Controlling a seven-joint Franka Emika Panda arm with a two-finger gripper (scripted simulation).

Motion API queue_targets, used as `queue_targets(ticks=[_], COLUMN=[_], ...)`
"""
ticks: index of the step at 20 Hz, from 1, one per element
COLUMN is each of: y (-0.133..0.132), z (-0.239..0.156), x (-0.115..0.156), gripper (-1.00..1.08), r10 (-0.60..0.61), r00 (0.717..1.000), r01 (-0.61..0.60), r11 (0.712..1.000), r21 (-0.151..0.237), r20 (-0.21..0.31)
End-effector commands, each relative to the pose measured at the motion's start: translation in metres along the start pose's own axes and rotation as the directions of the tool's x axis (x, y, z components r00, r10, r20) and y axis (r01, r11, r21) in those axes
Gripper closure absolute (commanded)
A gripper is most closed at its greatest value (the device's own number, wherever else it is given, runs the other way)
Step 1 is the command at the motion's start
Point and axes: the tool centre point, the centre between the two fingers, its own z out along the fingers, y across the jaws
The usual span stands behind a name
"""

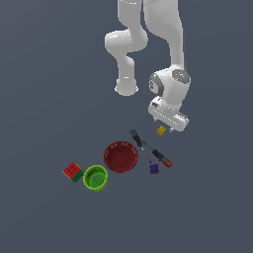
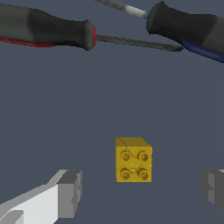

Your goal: Pick up a designated object from a clutter of objects.

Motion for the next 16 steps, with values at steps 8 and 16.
queue_targets(ticks=[8, 16], y=[0.001, 0.001], z=[0.016, 0.046], x=[0.000, -0.001], gripper=[-0.92, -0.92], r10=[0.001, 0.002], r00=[1.000, 1.000], r01=[-0.001, -0.002], r11=[1.000, 1.000], r21=[0.000, 0.000], r20=[0.000, 0.000])
